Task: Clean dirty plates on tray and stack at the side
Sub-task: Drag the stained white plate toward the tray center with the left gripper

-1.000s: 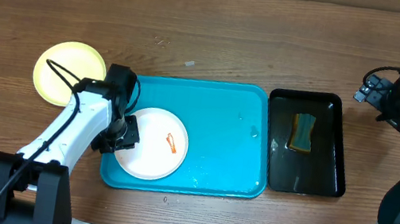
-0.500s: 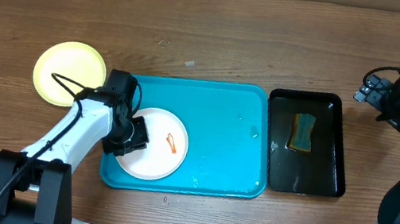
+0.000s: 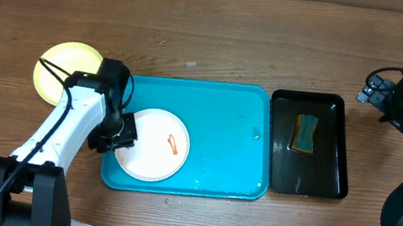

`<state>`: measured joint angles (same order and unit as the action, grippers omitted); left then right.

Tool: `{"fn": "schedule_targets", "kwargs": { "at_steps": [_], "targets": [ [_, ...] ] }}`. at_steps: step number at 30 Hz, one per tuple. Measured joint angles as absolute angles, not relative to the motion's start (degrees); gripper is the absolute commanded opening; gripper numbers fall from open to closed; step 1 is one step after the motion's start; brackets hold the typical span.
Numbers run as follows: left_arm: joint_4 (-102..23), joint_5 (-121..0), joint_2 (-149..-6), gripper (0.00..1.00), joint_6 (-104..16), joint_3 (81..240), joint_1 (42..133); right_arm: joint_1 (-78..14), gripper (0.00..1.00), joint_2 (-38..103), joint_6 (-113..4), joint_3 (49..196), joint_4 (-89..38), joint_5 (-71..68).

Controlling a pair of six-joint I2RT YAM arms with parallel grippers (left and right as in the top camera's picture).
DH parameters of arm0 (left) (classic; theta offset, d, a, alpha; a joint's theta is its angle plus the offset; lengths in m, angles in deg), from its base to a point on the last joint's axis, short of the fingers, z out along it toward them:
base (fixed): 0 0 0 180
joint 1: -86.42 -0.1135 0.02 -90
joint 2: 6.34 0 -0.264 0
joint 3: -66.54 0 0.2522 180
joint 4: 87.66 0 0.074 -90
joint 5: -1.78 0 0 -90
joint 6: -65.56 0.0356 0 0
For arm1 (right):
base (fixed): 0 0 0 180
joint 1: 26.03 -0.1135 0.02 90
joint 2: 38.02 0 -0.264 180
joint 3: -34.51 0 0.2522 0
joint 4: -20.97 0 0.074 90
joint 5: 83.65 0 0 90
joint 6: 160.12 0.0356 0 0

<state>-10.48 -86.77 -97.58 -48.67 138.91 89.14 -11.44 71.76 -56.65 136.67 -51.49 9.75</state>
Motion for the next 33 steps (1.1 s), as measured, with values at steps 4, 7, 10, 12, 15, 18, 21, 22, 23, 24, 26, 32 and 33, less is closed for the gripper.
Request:
{"fn": "schedule_targets", "kwargs": {
  "at_steps": [4, 7, 10, 12, 15, 18, 21, 22, 23, 24, 26, 32, 33],
  "targets": [
    [-14.4, -88.2, -97.6, 0.38, -48.7, 136.0, 89.2, -11.4, 1.0, 71.8, -56.6, 136.7, -51.5, 9.8],
    [-17.9, -88.7, -97.6, 0.38, -48.7, 132.6, 89.1, -11.4, 1.0, 71.8, -56.6, 136.7, -51.5, 9.7],
    [-20.5, -88.2, -97.6, 0.38, -48.8, 130.4, 89.1, -11.4, 1.0, 71.8, -56.7, 136.7, -51.5, 9.7],
    [-21.7, -86.7, -97.6, 0.37, -48.9, 129.9, 89.2, -11.4, 1.0, 71.8, -56.6, 136.7, -51.6, 9.7],
    [-23.4, -83.7, -97.6, 0.37, -48.9, 129.7, 89.1, -11.4, 1.0, 71.8, -56.6, 136.7, -51.5, 9.7],
    [-25.1, -79.8, -97.6, 0.39, -48.9, 129.7, 89.2, -11.4, 1.0, 71.8, -56.7, 136.7, -51.5, 9.7],
    [-28.1, -75.3, -97.6, 0.44, -49.0, 129.6, 89.4, -11.4, 1.0, 71.8, -56.6, 136.7, -51.5, 9.7],
    [-29.6, -73.7, -97.6, 0.45, -49.1, 129.6, 89.7, -11.4, 1.0, 71.8, -56.6, 136.7, -51.5, 9.7],
    [-30.9, -72.3, -97.6, 0.46, -49.2, 129.6, 90.2, -11.4, 1.0, 71.8, -56.6, 136.7, -51.5, 9.7],
    [-32.4, -70.9, -97.6, 0.47, -49.4, 129.6, 90.8, -11.4, 1.0, 71.8, -56.6, 136.7, -51.5, 9.7],
    [-35.2, -68.7, -97.6, 0.47, -49.5, 129.5, 92.5, -11.4, 1.0, 71.8, -56.6, 136.7, -51.5, 9.7],
    [-37.3, -65.2, -97.6, 0.45, -50.0, 129.8, 97.8, -11.4, 1.0, 71.8, -56.6, 136.7, -51.5, 9.8],
    [-36.3, -65.1, -97.6, 0.45, -49.9, 130.2, 98.0, -11.4, 1.0, 71.8, -56.6, 136.7, -51.5, 9.7]
  ]
}}
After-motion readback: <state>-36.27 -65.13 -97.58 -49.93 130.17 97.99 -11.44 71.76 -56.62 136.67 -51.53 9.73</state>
